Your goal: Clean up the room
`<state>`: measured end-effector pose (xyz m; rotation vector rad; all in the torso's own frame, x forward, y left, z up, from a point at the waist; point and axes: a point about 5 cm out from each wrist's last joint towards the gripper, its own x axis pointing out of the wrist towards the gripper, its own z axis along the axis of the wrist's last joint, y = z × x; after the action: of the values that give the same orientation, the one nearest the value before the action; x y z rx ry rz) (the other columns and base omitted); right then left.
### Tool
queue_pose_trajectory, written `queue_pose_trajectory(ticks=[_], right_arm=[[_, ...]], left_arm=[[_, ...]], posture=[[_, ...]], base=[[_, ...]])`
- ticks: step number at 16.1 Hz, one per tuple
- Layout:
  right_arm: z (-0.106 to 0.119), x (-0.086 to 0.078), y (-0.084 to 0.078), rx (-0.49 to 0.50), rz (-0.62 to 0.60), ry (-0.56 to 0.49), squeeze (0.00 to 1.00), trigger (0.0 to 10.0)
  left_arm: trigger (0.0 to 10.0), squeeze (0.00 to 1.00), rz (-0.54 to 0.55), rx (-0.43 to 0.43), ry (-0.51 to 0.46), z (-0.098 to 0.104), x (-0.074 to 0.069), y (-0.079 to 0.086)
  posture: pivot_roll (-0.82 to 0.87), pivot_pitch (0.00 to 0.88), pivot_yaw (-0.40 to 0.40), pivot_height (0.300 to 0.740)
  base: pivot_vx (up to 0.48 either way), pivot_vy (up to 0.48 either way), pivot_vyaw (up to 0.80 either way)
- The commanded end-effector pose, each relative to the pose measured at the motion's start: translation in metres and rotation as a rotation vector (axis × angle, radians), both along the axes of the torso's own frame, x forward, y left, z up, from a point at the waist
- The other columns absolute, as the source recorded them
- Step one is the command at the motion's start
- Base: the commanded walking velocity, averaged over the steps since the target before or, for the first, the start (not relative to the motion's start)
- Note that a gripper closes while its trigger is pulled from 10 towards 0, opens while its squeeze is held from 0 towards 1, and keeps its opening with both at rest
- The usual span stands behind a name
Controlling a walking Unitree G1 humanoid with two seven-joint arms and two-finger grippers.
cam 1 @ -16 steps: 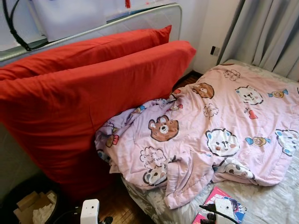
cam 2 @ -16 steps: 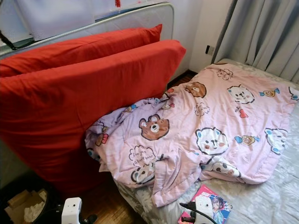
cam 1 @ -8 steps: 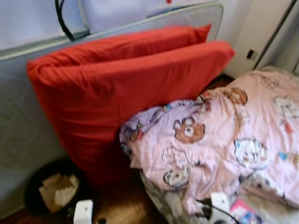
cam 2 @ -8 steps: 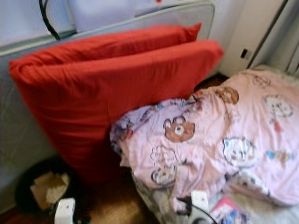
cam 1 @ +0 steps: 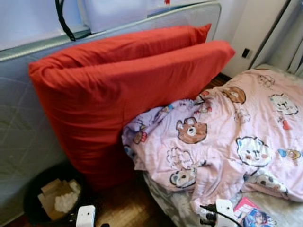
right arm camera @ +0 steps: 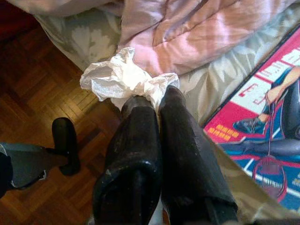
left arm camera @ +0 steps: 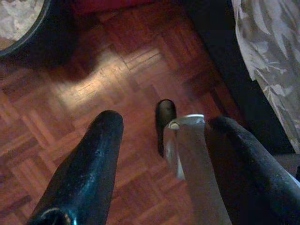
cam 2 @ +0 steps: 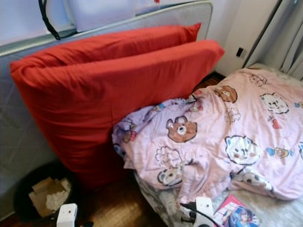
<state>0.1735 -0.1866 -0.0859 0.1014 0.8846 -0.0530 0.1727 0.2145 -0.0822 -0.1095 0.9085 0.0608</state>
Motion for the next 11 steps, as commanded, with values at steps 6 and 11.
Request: queue_pose_trajectory(ticks=[6, 11], right_arm=[[-0.0037, -0.0093, -0.0057, 0.001, -0.01, 0.036, 0.0, 10.0], [-0.0047, -0.0118, -0.0064, 0.005, -0.007, 0.043, 0.0, 10.0]], left_arm=[[10.0, 0.0, -0.003, 0.0, 0.047, -0.0045, -0.0101, 0.0028], [10.0, 0.0, 0.002, 0.003, 0.049, -0.0041, -0.0117, 0.0071]], posture=[[-0.01, 0.098, -0.021, 0.74], [0.0, 0.1, -0.02, 0.74]], base=[[0.0, 0.309, 0.0], [0.0, 0.308, 0.0]])
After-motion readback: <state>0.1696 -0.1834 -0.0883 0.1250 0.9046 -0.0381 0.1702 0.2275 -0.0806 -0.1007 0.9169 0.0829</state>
